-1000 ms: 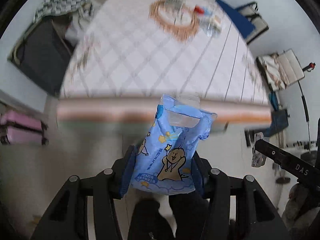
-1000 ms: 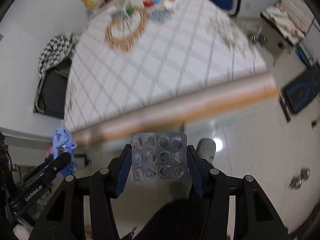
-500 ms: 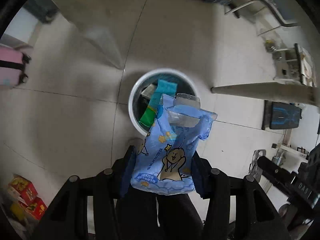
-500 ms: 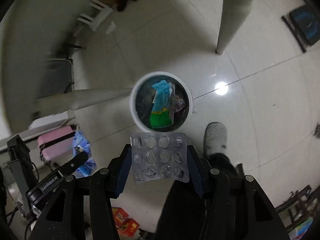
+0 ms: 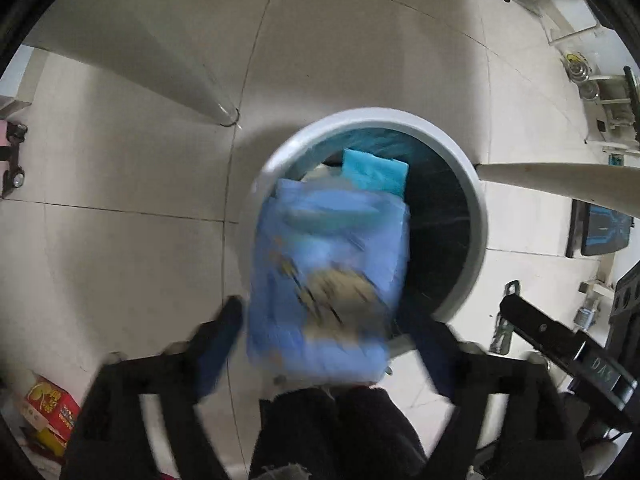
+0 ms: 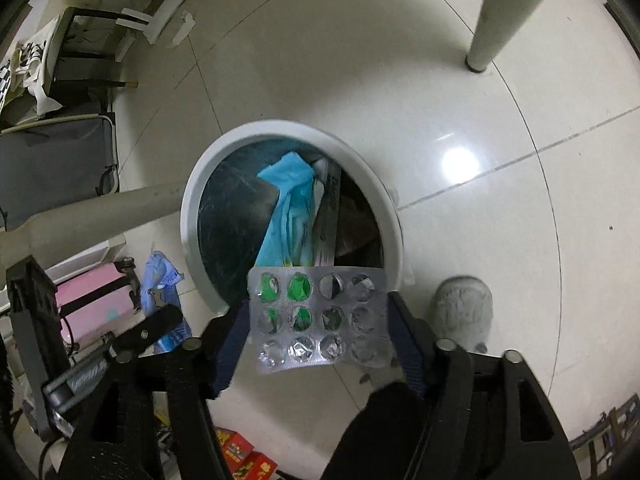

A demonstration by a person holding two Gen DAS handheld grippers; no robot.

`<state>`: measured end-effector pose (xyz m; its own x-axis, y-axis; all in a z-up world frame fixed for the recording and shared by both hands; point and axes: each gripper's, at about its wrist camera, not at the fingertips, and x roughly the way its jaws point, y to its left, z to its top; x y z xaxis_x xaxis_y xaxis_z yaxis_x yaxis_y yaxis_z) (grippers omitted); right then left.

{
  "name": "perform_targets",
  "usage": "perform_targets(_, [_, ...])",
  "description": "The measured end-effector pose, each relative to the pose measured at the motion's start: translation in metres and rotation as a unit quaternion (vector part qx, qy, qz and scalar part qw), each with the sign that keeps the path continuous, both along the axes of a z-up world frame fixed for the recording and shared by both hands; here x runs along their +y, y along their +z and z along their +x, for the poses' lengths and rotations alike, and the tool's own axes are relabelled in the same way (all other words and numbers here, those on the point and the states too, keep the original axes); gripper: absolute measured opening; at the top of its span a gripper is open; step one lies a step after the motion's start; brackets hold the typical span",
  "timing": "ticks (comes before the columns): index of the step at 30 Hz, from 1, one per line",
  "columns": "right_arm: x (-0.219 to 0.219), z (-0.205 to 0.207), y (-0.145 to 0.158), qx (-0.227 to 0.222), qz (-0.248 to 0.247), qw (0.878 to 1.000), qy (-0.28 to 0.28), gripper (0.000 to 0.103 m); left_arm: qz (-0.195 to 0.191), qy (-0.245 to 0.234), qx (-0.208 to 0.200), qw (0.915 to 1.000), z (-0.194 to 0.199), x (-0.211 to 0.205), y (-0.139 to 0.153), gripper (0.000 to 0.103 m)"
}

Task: Collect trash
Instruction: 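Open both grippers to drop the snack bag and blister pack into the bin, then move both grippers back up over the table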

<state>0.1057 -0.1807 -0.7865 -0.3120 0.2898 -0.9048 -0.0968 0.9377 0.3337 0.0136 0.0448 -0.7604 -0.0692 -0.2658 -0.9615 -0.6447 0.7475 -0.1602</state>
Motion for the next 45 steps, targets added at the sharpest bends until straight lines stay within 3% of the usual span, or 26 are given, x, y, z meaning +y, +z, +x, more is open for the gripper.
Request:
perform_targets(3, [0.006,0.004,-0.007,0.007,0.000,1.000,0.000,0.075,0.008,0.007,0.005,0.9999,-0.010,0.006,0.003,0.098])
perform_targets(5, [0.007,0.006,-0.008,0.007,0.000,1.000,-0.001,0.087,0.014,0.011,0.002,0.9998,-0.013,0.006,0.012,0.098])
perform_targets(8, [0.006,0.006,0.000,-0.001,-0.001,1.000,0.004,0.093,0.034,0.011,-0.001,0.9993,-0.020,0.011,0.028,0.098])
perform_targets(14, [0.011,0.005,0.040,-0.057,-0.045,0.995,0.062,0.100,0.093,-0.006,-0.004,0.9956,-0.026,0.007,0.064,0.098])
perform_targets(19, [0.020,-0.007,0.085,-0.113,-0.099,0.980,0.128,0.100,0.110,-0.013,-0.005,0.9939,-0.035,-0.004,0.098,0.098])
perform_targets(26, [0.022,-0.027,0.162,-0.163,-0.117,0.962,0.183,0.100,0.120,-0.020,-0.011,0.9925,-0.044,-0.026,0.157,0.098])
perform_targets(45, [0.010,-0.070,0.427,-0.197,-0.068,0.960,0.189,0.100,0.144,-0.019,-0.064,0.9873,-0.085,-0.056,0.380,0.098])
